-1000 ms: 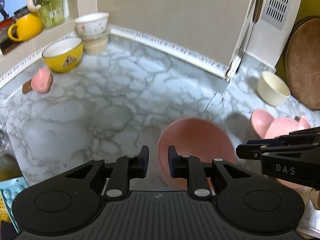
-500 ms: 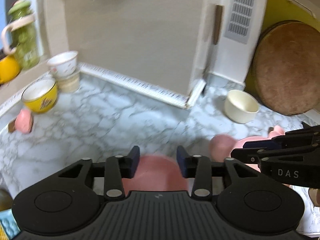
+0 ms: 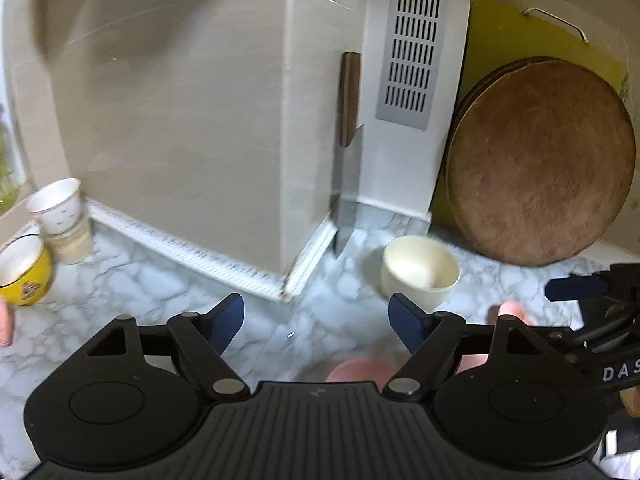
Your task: Organize plates and bowls
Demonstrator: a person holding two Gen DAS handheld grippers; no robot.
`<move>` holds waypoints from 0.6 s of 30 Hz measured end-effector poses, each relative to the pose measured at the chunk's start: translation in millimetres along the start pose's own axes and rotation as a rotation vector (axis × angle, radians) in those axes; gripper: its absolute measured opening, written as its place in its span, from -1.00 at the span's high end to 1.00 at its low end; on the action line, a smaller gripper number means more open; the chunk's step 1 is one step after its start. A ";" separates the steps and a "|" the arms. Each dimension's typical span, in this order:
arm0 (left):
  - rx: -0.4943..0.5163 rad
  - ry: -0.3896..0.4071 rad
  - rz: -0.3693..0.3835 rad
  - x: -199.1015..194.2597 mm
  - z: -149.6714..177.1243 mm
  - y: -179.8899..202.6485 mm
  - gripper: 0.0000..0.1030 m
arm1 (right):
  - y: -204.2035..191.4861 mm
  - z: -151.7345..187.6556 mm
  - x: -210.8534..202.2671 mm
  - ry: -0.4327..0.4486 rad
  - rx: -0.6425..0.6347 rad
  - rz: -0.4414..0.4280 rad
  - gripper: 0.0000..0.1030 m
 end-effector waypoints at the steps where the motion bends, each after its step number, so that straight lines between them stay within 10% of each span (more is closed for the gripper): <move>1: -0.005 -0.011 0.009 6.6 -6.0 4.5 -0.54 | 8.9 -2.4 0.9 -0.002 0.006 0.006 -0.94; 18: 0.008 -0.213 0.022 140.4 -47.9 58.2 -0.54 | 141.5 -36.7 82.2 -0.129 0.338 0.067 -0.78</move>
Point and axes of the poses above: each gripper's, at about its wrist camera, not at the fingertips, and x roughly the way its jaws point, y to its right, z to its underside, the point moved 8 cm from there along x, roughly the way its jaws point, and after that the axes turned 8 degrees about -y, right-handed, at the moved point
